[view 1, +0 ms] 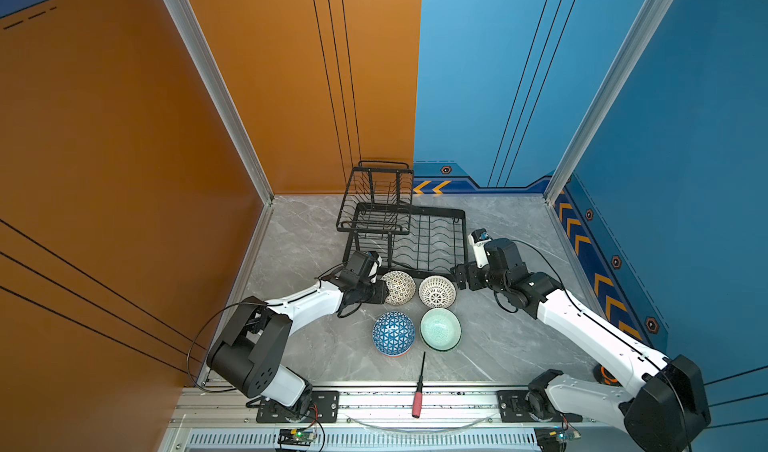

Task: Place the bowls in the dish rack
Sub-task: 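Reach the left gripper to the brown flower-pattern bowl rim while the right gripper approaches, then close the left gripper on the bowl rim and tilt the bowl up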

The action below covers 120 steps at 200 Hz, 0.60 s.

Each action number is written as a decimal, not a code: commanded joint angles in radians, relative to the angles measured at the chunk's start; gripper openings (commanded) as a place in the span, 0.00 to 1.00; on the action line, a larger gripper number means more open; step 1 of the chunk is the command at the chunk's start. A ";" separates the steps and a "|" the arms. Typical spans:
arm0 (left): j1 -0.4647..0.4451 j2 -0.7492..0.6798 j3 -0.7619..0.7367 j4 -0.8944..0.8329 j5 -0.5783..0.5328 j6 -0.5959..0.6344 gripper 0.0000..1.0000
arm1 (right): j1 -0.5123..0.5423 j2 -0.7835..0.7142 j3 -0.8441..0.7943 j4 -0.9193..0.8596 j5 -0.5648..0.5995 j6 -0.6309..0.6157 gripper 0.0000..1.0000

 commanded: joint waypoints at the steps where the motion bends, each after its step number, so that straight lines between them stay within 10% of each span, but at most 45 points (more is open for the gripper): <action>1: -0.010 -0.001 0.021 0.008 -0.061 -0.007 0.34 | 0.006 -0.023 -0.022 -0.012 0.027 -0.003 1.00; 120: -0.006 -0.014 0.028 -0.029 -0.177 -0.029 0.00 | 0.004 -0.083 -0.067 -0.014 0.038 -0.016 1.00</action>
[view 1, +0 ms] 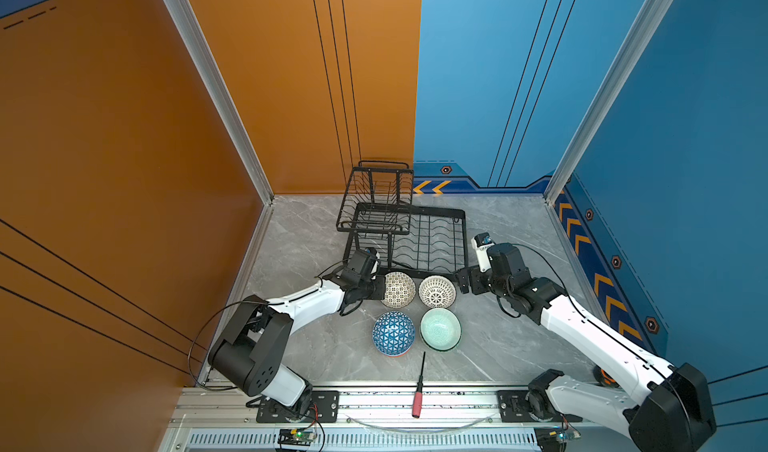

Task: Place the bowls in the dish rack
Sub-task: 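Close the left gripper on the bowl rim and tilt the bowl up, then lift the bowl with the left gripper while the right gripper moves to its rim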

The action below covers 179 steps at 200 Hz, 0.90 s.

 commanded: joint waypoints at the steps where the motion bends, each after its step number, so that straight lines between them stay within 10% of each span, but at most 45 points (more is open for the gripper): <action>1: -0.001 -0.026 0.013 -0.051 -0.084 0.005 0.00 | 0.003 -0.031 -0.020 -0.015 0.022 -0.012 1.00; 114: -0.006 -0.406 -0.055 -0.142 -0.200 0.127 0.00 | 0.023 -0.068 0.052 -0.074 -0.083 -0.013 1.00; 179: -0.175 -0.561 -0.130 -0.033 -0.319 0.115 0.00 | 0.281 -0.061 0.097 -0.014 -0.132 0.106 1.00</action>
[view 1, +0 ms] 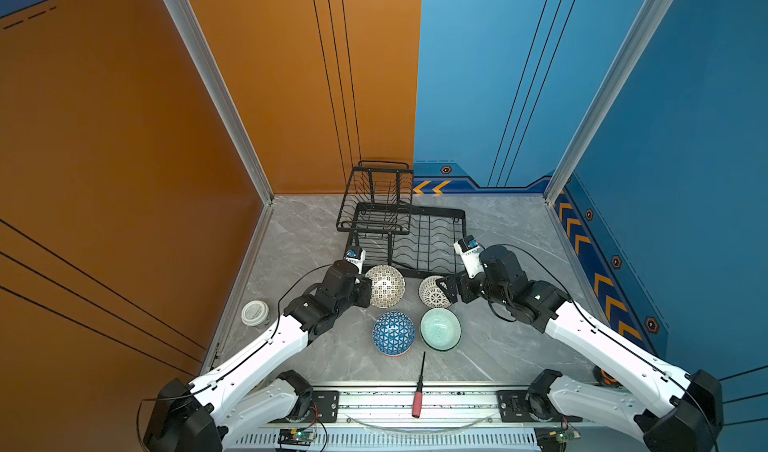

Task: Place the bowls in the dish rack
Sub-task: 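Lift the bowl with the left gripper while the right gripper moves to its rim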

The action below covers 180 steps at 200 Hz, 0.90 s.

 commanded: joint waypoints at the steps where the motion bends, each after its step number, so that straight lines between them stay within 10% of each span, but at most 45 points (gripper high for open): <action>1: -0.078 -0.046 -0.024 0.104 -0.086 -0.002 0.00 | 0.095 -0.014 0.018 0.035 -0.029 0.084 1.00; 77: -0.271 -0.019 -0.029 0.251 -0.228 -0.033 0.00 | 0.288 0.007 -0.009 0.116 0.164 0.272 0.99; 180: -0.340 -0.017 -0.054 0.389 -0.307 -0.047 0.00 | 0.229 0.130 0.030 0.128 0.223 0.325 0.48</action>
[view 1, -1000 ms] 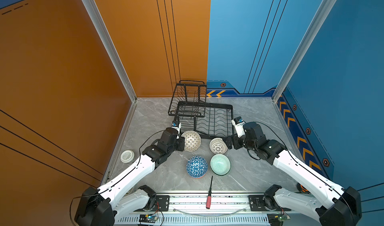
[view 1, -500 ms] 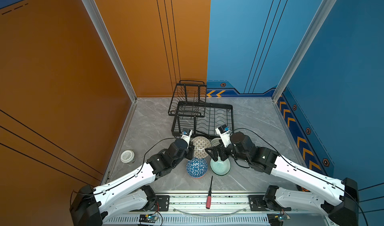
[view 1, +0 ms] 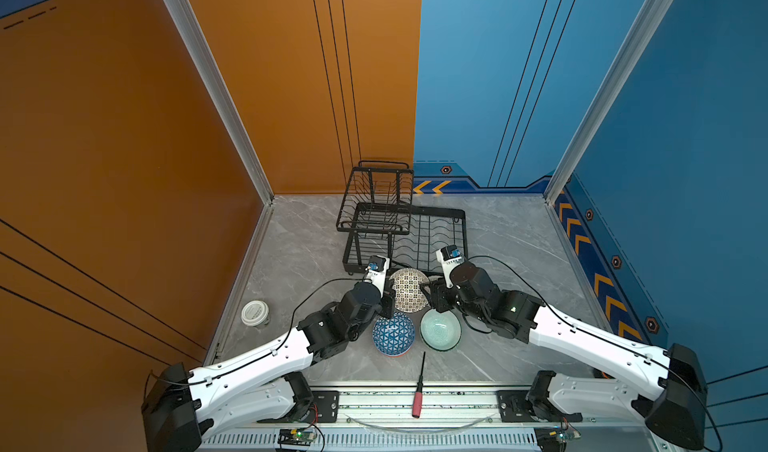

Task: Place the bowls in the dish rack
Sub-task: 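Lift the bowl with the left gripper while the right gripper moves to its rim, then close the right gripper on the bowl rim while the left gripper releases and draws back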

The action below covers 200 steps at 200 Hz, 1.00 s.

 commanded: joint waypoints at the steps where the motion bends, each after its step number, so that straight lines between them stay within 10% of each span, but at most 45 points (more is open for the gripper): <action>1: -0.016 -0.005 -0.016 0.130 -0.049 -0.012 0.00 | -0.007 0.032 0.031 0.021 0.017 0.010 0.47; 77: -0.022 0.013 -0.054 0.196 -0.053 -0.024 0.00 | -0.072 0.062 0.025 0.092 -0.026 0.007 0.00; 131: -0.019 0.100 -0.035 0.181 -0.061 -0.034 0.00 | -0.180 0.088 0.106 0.053 -0.123 -0.097 0.00; 200: 0.078 0.081 0.061 -0.048 0.065 -0.031 0.80 | -0.266 0.181 0.166 0.054 -0.200 -0.400 0.00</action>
